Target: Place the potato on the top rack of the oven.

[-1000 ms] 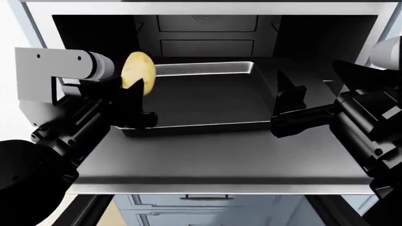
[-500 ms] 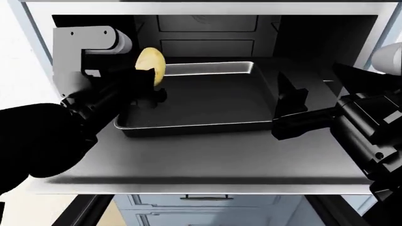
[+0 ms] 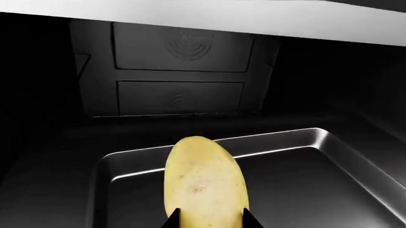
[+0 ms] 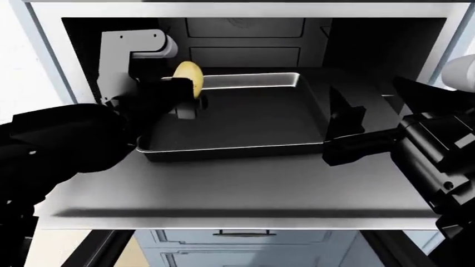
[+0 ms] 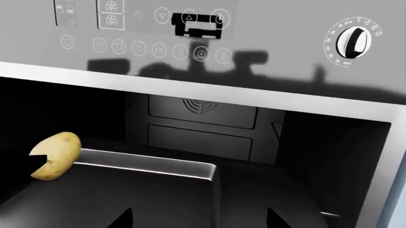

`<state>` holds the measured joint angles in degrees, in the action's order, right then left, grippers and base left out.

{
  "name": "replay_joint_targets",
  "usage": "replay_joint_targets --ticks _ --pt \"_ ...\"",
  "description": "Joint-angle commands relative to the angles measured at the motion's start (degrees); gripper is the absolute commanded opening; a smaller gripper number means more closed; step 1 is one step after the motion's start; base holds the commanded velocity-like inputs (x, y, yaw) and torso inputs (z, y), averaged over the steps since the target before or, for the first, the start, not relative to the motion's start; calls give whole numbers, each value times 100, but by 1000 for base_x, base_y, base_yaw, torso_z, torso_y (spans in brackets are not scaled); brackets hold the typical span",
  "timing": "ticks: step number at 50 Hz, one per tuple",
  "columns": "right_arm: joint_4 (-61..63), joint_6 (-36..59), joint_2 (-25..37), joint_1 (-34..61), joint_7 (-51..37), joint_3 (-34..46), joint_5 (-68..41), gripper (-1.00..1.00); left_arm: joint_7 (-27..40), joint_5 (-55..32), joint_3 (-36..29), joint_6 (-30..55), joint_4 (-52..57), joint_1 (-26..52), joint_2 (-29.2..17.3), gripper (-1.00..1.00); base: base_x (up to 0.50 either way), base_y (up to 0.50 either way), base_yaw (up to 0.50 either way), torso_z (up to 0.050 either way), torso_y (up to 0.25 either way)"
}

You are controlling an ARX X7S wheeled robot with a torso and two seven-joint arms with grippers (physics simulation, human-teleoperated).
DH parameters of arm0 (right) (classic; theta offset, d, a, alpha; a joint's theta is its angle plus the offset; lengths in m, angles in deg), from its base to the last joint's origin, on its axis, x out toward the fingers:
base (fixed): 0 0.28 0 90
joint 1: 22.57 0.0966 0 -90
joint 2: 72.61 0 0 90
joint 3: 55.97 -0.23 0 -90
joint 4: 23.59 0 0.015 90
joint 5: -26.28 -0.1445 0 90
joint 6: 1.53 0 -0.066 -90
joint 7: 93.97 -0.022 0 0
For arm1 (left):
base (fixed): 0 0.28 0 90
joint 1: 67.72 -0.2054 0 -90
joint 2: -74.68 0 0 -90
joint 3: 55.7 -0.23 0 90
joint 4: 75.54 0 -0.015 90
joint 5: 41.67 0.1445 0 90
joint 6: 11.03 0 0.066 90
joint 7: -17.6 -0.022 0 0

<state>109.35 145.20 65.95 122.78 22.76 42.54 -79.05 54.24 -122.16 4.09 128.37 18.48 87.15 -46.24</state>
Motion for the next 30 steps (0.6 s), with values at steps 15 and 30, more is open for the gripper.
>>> replay_joint_targets --ticks 15,30 --pt "-25 -45 -13 -61 130 4 140 100 -557 480 -336 -111 -1163 238 317 -100 0 0 0 0 1" --pt "-18 -90 18 -141 222 -33 209 100 -574 480 -407 -40 -1212 270 327 100 0 0 0 0 0"
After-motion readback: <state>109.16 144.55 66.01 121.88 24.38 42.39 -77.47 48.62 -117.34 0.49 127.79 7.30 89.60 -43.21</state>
